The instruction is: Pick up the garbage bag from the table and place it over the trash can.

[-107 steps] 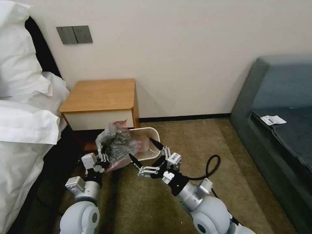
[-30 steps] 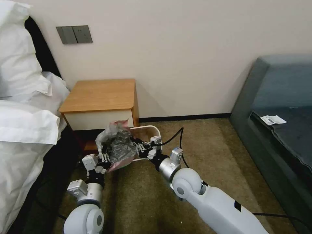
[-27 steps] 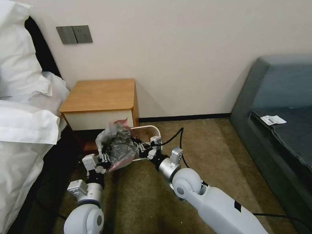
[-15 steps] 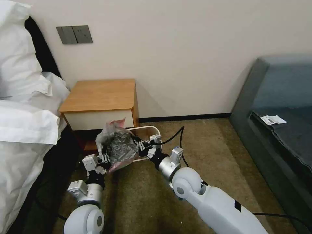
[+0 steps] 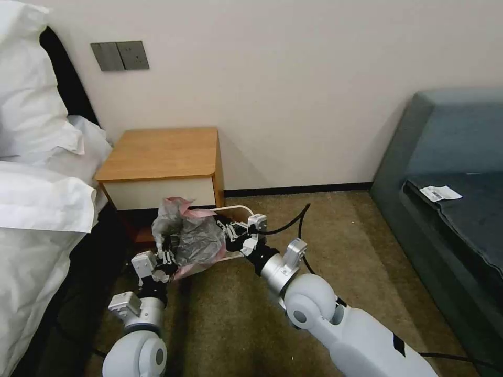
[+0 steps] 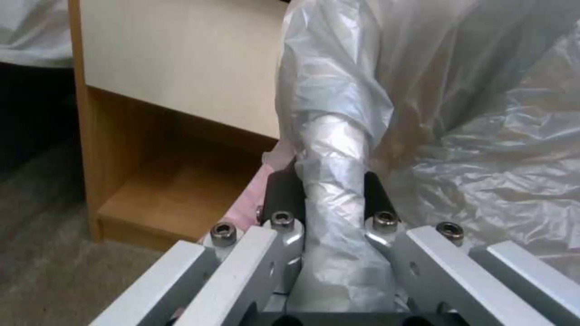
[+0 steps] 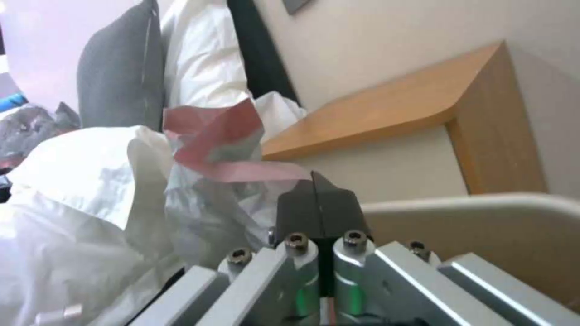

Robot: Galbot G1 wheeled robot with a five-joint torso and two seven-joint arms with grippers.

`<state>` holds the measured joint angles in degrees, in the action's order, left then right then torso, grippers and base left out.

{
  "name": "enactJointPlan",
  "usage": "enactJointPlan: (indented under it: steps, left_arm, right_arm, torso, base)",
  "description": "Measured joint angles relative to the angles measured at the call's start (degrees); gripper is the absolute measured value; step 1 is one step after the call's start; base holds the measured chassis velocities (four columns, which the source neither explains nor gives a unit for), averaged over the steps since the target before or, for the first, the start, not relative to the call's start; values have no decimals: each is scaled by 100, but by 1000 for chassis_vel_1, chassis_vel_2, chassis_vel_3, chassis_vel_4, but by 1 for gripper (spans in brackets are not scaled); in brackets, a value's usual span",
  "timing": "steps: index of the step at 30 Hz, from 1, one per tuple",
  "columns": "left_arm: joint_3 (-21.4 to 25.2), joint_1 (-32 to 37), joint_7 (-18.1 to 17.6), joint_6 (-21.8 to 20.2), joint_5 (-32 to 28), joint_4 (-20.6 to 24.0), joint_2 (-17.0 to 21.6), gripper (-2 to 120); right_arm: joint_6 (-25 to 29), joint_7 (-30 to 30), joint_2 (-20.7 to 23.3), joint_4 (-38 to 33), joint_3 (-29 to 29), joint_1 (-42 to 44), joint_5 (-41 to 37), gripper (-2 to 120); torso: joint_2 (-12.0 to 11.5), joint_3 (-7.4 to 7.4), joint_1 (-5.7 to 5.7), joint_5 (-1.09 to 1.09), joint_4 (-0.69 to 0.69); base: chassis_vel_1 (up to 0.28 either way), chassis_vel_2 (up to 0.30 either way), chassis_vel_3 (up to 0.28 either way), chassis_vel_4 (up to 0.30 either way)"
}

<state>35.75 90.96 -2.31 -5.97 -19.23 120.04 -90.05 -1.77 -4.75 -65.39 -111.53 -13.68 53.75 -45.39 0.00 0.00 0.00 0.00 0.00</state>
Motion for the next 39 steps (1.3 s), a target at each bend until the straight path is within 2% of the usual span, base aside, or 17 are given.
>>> enactJointPlan:
  steps: [25,28,31,33,39]
  left_arm:
    - [3,151,0,79,35,158,-9,7]
    - [3,151,0,81,41,158,-17,7]
    - [-25,158,0,84,72,158,-26,7]
    - [-36,164,1,87,91,158,-28,7]
    - [-41,178,14,114,193,158,-31,7]
  right_arm:
    - [96,61,80,-14,465,142,258,0]
    - [56,133,142,-95,436,128,249,7]
    - [20,224,287,-72,261,-128,208,22]
    - [13,232,329,-37,183,-250,174,25]
    - [-151,335,520,115,-294,-1039,-178,50]
  torso:
    - [0,0,0,0,0]
    - [0,0,0,0,0]
    - [0,0,0,0,0]
    - [0,0,0,0,0]
    - [0,0,0,-1,0]
  base:
    - [0,0,0,0]
    - [0,0,0,0]
    - [0,0,0,0]
    - [0,0,0,0]
    - [0,0,0,0]
